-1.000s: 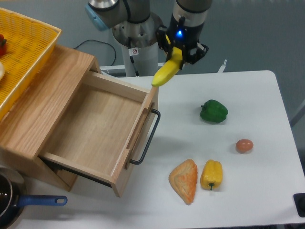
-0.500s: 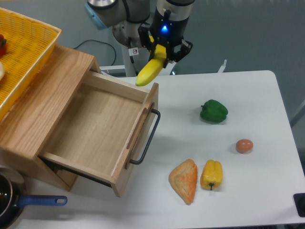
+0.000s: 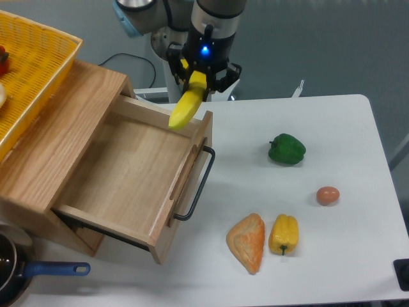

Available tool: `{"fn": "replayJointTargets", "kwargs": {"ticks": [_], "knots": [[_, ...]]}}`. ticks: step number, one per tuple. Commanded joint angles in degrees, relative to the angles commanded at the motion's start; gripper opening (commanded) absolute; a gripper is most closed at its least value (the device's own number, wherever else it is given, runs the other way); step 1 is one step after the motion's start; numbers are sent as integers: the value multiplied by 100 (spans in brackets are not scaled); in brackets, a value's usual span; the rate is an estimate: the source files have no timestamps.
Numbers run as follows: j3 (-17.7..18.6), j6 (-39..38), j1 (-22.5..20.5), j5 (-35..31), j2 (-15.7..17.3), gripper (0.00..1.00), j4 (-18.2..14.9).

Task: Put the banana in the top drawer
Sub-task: 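Carry the banana over toward the open wooden drawer, then lower the banana down into the drawer interior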

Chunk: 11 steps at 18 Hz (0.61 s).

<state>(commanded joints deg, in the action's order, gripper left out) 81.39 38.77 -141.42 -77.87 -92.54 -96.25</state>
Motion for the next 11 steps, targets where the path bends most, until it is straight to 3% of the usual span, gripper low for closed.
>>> {"fn": "replayJointTargets", "kwargs": {"ticks": [5,11], "knots": [[-96,-448,308,-9,-228,38,290],[-474,-835,589,-18,-571,38,352]]}}
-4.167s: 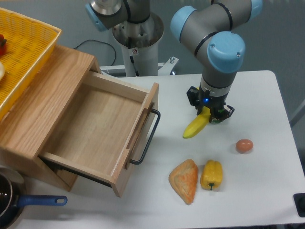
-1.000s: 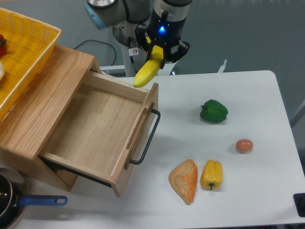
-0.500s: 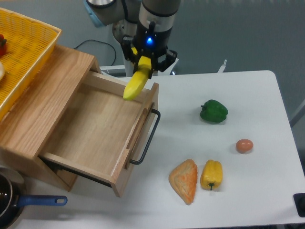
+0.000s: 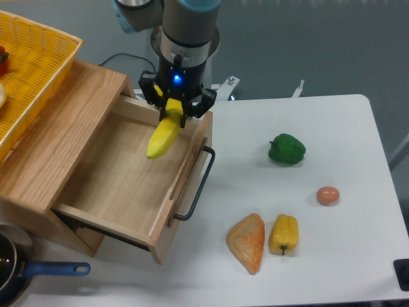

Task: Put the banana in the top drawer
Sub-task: 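Lower the banana down into the drawer interior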

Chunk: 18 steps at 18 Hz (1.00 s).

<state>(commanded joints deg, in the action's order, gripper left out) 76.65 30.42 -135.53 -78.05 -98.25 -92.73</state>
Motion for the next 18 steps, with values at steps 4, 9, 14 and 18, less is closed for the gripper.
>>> {"fn": "replayJointTargets", "kwargs": {"ticks": [4,9,14,18], "knots": [[-36,-220,194,-35,-194,38,360],[-45,-221,238,-44,-273,38,396],[-10,-238,264,-44,-326,39,422],[69,-308,335,-35,-396,39,422]]}}
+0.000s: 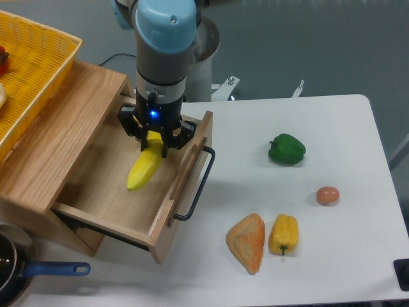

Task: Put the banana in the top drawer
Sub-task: 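Lower the banana down into the drawer interior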

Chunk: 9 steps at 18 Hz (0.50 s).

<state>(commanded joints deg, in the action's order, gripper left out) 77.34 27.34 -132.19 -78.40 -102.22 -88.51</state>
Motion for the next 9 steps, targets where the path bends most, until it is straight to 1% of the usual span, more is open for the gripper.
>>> {"fn": "replayJointTargets", "kwargs": {"ticks": [9], "knots": [[158,-18,62,18,9,39,0]]}}
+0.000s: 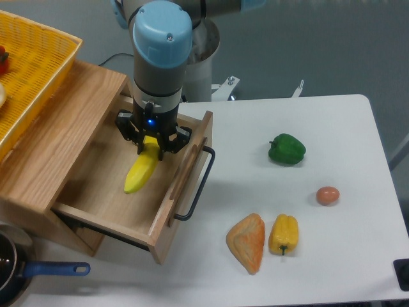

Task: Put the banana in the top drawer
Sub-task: 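Lower the banana down into the drawer interior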

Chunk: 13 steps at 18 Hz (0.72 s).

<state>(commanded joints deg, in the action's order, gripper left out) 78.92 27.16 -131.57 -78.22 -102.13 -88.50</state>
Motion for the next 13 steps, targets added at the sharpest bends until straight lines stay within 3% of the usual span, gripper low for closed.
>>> {"fn": "replayJointTargets", "kwargs": {"ticks": [13], "knots": [[167,-9,141,0,-26,41,9]]}}
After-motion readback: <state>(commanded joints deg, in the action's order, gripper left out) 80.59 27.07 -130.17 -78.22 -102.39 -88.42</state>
